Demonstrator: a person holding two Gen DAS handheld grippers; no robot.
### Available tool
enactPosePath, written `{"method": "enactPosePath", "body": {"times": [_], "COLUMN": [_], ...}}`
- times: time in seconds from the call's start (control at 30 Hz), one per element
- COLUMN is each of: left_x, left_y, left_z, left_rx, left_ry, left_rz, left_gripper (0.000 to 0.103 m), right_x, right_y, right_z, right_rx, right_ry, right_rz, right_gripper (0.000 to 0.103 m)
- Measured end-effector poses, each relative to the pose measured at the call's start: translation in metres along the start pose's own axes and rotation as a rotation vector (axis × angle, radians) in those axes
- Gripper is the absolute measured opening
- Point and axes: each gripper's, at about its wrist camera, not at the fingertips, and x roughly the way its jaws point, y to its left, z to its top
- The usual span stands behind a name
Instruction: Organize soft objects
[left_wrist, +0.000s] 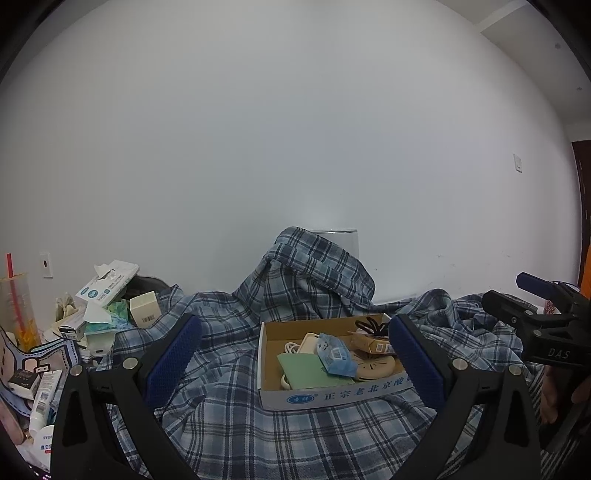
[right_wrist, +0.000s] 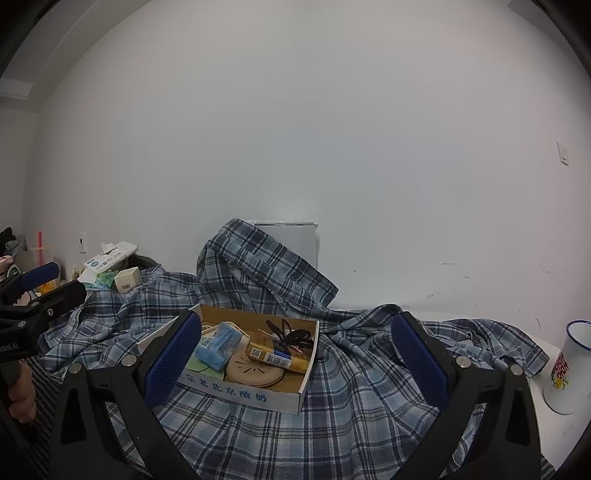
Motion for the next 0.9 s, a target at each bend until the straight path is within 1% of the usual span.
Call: {"method": "enactPosePath", "body": {"times": [0.37, 0.9], "left_x": [-0.0006, -0.0019], "left_y": [0.0023, 0.0012], "left_z": [0.0009, 0.0008], "left_rx": [-0.011, 0.006], "left_ry": [-0.003, -0.012], "left_rz": [0.011, 0.005], "left_gripper": [0.103, 0.103], "right_x": [-0.0023, -0.0026], "right_y": [0.0011, 0.0028], "right_z": [0.0015, 0.0019], "right_rx": [-0.003, -0.007], "right_ry": [-0.005, -0.010], "right_rz": [0.001, 0.002], "right_gripper": [0.103, 0.103]}}
